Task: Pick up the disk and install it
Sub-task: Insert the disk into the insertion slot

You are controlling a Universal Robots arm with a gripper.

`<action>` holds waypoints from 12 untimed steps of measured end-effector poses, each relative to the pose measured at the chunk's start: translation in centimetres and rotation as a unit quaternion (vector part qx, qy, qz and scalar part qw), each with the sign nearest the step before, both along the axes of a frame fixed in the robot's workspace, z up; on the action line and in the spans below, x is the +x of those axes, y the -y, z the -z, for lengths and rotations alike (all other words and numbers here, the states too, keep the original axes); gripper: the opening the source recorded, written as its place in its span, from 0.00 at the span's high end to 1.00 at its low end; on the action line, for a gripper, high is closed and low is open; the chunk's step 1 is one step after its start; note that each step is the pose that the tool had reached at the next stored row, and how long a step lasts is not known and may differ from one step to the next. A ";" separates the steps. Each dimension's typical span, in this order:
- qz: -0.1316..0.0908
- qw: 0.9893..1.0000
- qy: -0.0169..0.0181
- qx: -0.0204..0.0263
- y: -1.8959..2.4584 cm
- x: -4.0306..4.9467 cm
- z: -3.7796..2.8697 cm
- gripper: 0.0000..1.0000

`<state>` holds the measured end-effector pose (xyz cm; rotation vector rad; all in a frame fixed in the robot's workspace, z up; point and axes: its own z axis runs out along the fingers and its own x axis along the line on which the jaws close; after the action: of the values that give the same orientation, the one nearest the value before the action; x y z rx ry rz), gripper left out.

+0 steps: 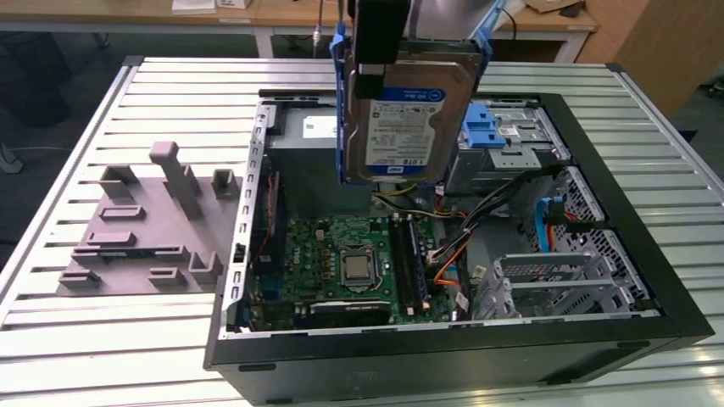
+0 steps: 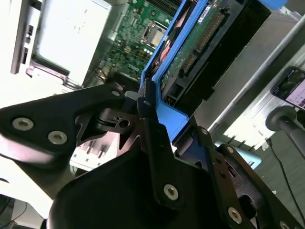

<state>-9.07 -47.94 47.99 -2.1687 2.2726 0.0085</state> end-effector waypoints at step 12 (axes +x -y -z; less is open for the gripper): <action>0.000 1.000 0.000 -0.003 2.21 2.24 0.21 0.64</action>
<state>-6.84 -50.16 47.78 -2.1716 2.2757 0.0017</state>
